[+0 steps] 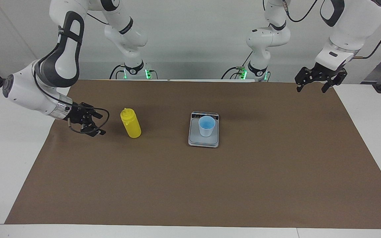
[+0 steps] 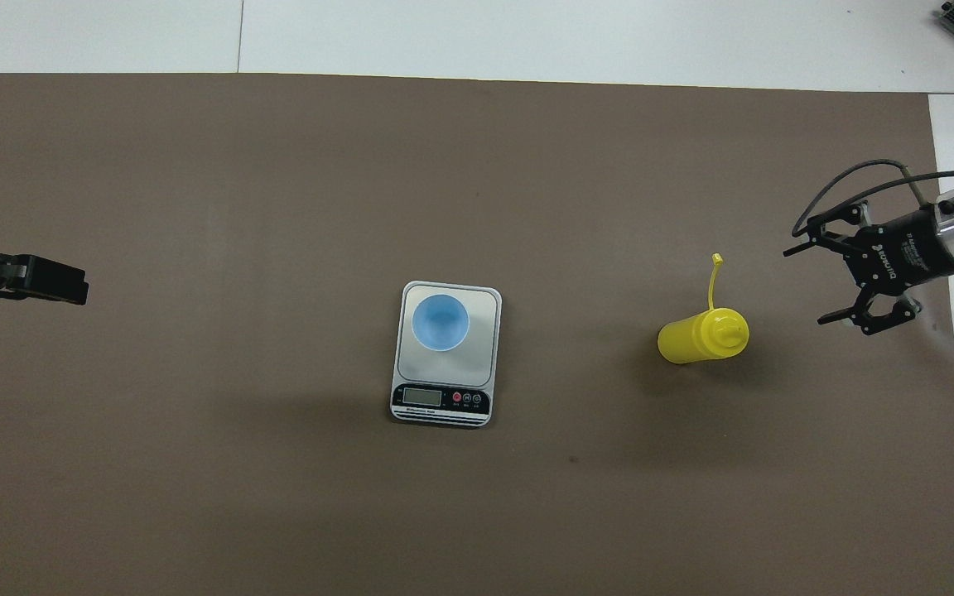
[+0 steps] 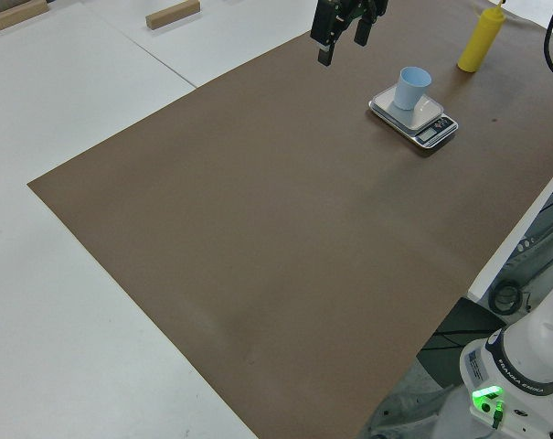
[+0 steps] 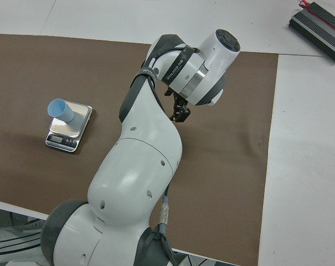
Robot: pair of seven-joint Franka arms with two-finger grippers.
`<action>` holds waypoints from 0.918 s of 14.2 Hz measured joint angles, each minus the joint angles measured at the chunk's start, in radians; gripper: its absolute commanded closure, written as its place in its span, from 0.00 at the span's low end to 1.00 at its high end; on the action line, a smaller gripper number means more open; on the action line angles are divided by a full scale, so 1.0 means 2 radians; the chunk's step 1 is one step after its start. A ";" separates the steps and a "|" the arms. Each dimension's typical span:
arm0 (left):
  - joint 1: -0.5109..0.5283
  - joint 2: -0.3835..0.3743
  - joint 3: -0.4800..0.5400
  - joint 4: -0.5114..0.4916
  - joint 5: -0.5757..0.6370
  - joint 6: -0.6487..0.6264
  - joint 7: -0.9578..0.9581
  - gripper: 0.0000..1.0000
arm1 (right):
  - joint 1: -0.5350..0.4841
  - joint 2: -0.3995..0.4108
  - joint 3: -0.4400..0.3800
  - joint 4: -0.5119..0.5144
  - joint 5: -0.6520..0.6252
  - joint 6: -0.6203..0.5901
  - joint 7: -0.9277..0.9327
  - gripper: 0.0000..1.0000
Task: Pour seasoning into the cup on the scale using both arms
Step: 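Reach the open right gripper to the yellow bottle and grasp it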
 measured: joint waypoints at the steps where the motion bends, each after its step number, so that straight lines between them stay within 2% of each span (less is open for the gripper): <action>1: 0.000 0.000 -0.001 0.000 0.000 -0.001 -0.004 0.00 | -0.002 0.000 0.000 -0.021 0.025 0.013 0.002 0.00; 6: 0.000 0.000 -0.003 0.001 -0.011 0.000 -0.009 0.00 | 0.000 -0.013 0.002 -0.090 0.083 0.056 0.040 0.00; 10: 0.000 0.000 -0.003 0.020 -0.020 -0.020 -0.011 0.00 | 0.038 -0.034 0.003 -0.138 0.096 0.093 0.053 0.02; 12: 0.000 0.000 -0.003 0.028 -0.020 -0.025 -0.011 0.00 | 0.062 -0.037 0.003 -0.147 0.097 0.106 0.059 0.18; 13: 0.000 0.000 -0.004 0.029 -0.020 -0.025 -0.011 0.00 | 0.073 -0.039 0.004 -0.148 0.097 0.108 0.061 0.51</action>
